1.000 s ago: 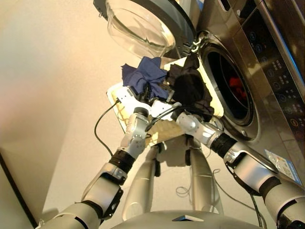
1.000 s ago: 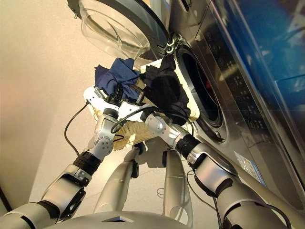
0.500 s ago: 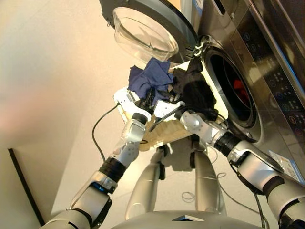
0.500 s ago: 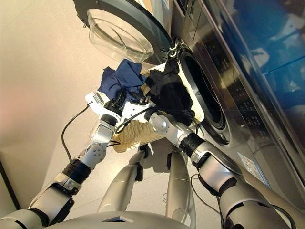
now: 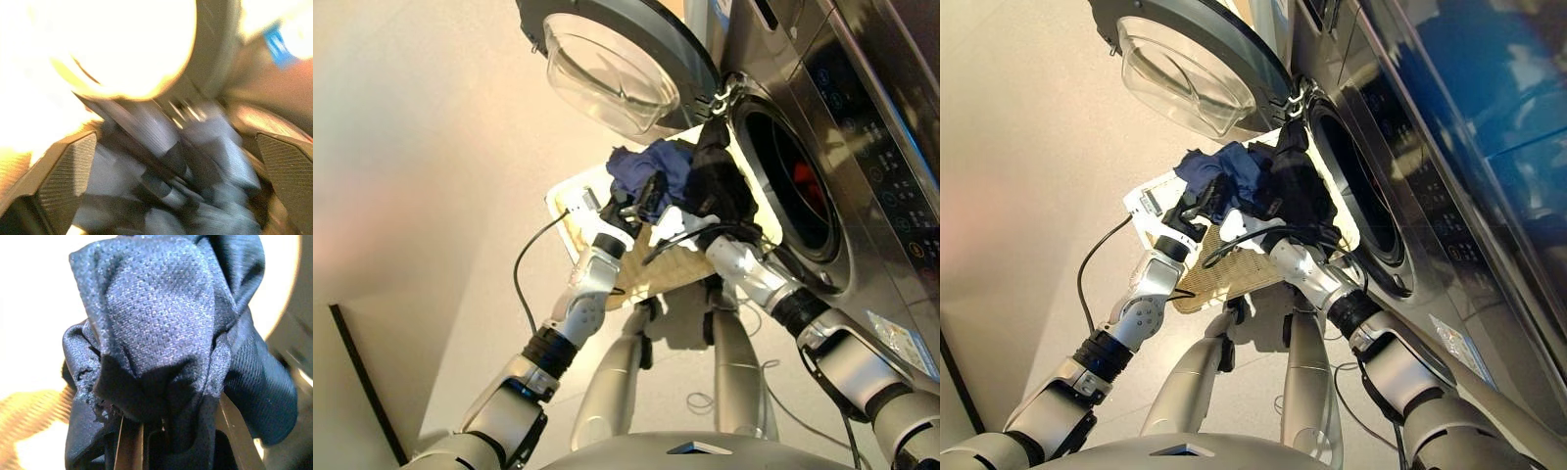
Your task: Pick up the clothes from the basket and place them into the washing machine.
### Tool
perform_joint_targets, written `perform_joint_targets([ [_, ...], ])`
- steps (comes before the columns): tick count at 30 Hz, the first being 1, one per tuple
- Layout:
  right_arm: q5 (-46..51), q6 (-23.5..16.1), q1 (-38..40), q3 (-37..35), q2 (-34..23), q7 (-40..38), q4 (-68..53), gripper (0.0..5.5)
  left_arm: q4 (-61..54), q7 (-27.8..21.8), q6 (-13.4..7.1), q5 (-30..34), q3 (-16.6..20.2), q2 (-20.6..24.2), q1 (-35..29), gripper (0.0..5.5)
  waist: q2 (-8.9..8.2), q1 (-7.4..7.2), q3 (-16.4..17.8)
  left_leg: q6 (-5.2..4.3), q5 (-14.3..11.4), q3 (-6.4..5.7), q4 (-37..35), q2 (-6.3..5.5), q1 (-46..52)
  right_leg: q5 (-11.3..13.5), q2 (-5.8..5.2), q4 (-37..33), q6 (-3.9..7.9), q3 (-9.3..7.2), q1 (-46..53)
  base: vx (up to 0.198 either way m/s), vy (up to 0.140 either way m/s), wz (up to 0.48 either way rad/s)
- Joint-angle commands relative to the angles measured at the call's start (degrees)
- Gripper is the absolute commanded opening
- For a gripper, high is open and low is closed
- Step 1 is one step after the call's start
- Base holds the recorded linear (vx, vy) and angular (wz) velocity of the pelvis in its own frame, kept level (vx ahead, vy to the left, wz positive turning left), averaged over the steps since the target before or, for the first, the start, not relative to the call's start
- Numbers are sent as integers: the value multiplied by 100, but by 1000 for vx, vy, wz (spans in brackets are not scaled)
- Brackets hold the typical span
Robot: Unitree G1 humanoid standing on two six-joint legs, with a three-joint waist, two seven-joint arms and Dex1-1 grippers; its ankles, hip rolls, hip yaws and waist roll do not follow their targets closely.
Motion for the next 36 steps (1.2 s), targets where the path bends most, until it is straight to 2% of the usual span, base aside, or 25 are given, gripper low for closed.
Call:
perform_joint_targets([
  [1, -245, -199, -366, -97, 400, -891, 200, 0, -391, 474, -778, 699, 443, 82, -63, 550, 33, 4, 71, -156, -541, -11, 596, 38, 34, 696, -136, -958, 651, -31, 376, 0, 0, 0],
  [2, -603, -70, -399, -143, 327, -1067, 64, 0, -380, 732, -852, 882, 672, 138, 53, 550, 26, 21, 60, -156, -548, -8, 606, 39, 21, 690, -124, -931, 648, -16, 335, 0, 0, 0],
  [4, -549, -77, -289, -414, 352, -1418, 234, 0, -447, 995, -1049, 1059, 817, 24, 206, 550, 8, 31, 54, -149, -546, 0, 601, 38, 9, 684, -130, -896, 641, -23, 295, 0, 0, 0],
  [6, -337, -56, -372, -698, 401, -1770, 433, 0, -310, 1188, -1144, 1142, 1010, -73, 229, 550, 11, 60, 54, -146, -538, -11, 601, 33, -22, 667, -138, -850, 638, -30, 255, 0, 0, 0],
  [14, 168, 81, -965, -1564, 337, -2901, 1320, 0, 372, 1613, -1143, 1668, 1270, -21, 357, 550, 136, 234, 162, -96, -566, -95, 716, 30, -312, 560, -209, -522, 629, -83, -131, 0, 0, 0],
  [20, 793, 97, -1726, -2006, 93, -3317, 1951, 0, 634, 1644, -1112, 1715, 1153, 82, 441, 550, 244, 356, 271, -29, -649, -178, 1020, -8, -734, 416, -294, -90, 591, -99, -552, -2, 20, 110],
  [22, 1238, 115, -2350, -2486, -264, -3981, 2368, 0, 694, 1735, -1079, 1825, 1069, 220, 544, 550, 311, 436, 318, 19, -736, -201, 1294, -29, -1074, 285, -338, 357, 562, -91, -933, -15, 70, 220],
  [23, 1286, 127, -2426, -2457, -285, -4033, 2450, 0, 706, 1720, -1071, 1819, 1016, 236, 560, 550, 311, 453, 330, 25, -752, -211, 1394, -39, -1171, 264, -359, 457, 557, -71, -1025, -19, 59, 201],
  [26, 2328, -148, -3043, -3003, -795, -4283, 2782, 0, 681, 1691, -1066, 1848, 869, 417, 645, 550, 371, 478, 374, 54, -857, -232, 1811, -113, -1600, 154, -418, 913, 539, -44, -1428, -12, 55, 240],
  [29, 3356, -556, -3442, -3150, -1302, -4206, 3069, 0, 772, 1657, -1008, 1801, 717, 488, 769, 550, 411, 542, 381, 76, -915, -279, 2143, -198, -1912, 65, -472, 1281, 537, -1, -1736, 5, 48, 221],
  [31, 3836, -841, -3570, -3219, -1590, -4113, 2998, 0, 793, 1608, -990, 1716, 678, 482, 840, 550, 439, 536, 387, 96, -984, -261, 2301, -234, -2094, 0, -511, 1505, 551, 78, -1955, 24, 64, 194],
  [33, 4110, -1112, -3655, -3330, -1829, -4263, 2820, 0, 848, 1578, -974, 1615, 654, 460, 905, 550, 457, 528, 396, 118, -1003, -241, 2387, -265, -2206, -21, -503, 1643, 547, 127, -2119, 33, 59, 215],
  [35, 4129, -1224, -3690, -3347, -2078, -4366, 2622, 0, 937, 1552, -952, 1570, 614, 433, 951, 550, 451, 520, 378, 127, -1022, -222, 2456, -302, -2324, -48, -512, 1745, 553, 184, -2256, 85, 45, 130],
  [36, 4088, -1226, -3695, -3329, -2158, -4398, 2595, 0, 954, 1536, -956, 1543, 619, 406, 980, 550, 456, 539, 334, 121, -1173, -262, 2497, -311, -2284, -216, -476, 1844, 600, 246, -2253, 125, 29, 64],
])
